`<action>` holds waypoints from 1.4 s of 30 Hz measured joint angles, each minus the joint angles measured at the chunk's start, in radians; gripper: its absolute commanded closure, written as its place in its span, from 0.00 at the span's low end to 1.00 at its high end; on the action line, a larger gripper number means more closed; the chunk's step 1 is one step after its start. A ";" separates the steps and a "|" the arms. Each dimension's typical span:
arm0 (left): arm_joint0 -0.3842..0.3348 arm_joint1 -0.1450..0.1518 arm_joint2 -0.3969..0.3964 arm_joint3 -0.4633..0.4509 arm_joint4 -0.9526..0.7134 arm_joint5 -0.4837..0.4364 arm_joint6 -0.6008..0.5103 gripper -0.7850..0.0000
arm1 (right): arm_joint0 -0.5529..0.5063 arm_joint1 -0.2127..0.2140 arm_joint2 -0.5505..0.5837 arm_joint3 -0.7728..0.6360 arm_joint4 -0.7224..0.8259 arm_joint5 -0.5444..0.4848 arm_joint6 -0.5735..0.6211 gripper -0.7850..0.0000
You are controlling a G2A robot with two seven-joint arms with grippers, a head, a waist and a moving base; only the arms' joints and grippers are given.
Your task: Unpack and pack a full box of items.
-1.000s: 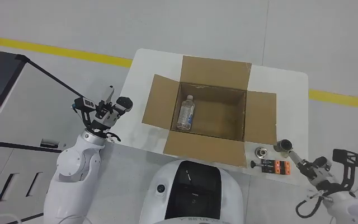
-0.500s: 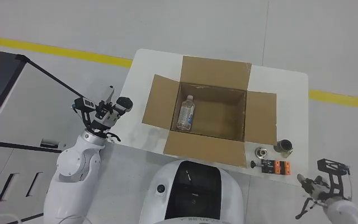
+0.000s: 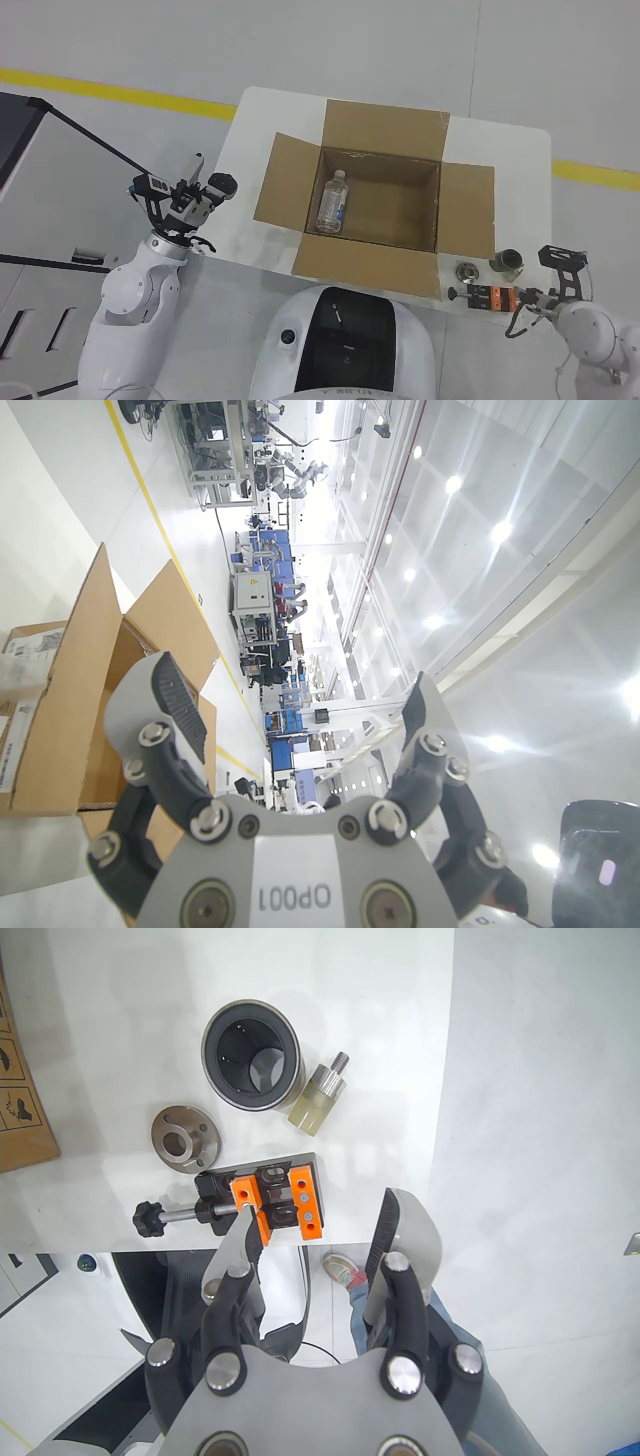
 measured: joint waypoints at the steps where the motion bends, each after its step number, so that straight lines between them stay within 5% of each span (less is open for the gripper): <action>1: 0.000 0.000 0.000 0.000 0.000 0.000 0.000 0.00 | 0.000 0.000 0.000 0.000 0.001 0.000 -0.001 0.29; 3: 0.000 0.000 0.000 0.000 0.000 0.000 0.000 0.00 | -0.001 0.000 0.000 0.000 0.001 0.000 -0.001 0.29; 4: 0.000 0.000 0.000 0.000 0.000 0.000 0.000 0.00 | -0.001 0.000 0.000 0.000 0.001 0.000 -0.001 0.53; 8: 0.000 0.000 0.000 0.000 0.000 0.000 0.000 0.00 | 0.028 0.003 0.004 0.044 0.033 -0.007 0.064 0.74; 18: 0.000 0.000 0.000 0.000 0.000 0.000 0.000 0.00 | 0.087 0.026 0.054 -0.057 -0.040 -0.039 0.359 0.64; 28: 0.000 0.000 0.000 0.000 0.000 0.000 0.000 0.00 | 0.225 0.034 -0.075 0.155 -0.087 -0.092 0.327 0.59; 42: 0.000 0.000 0.000 0.000 0.000 0.000 0.000 0.00 | 0.258 0.037 -0.137 0.215 -0.113 -0.089 0.327 0.61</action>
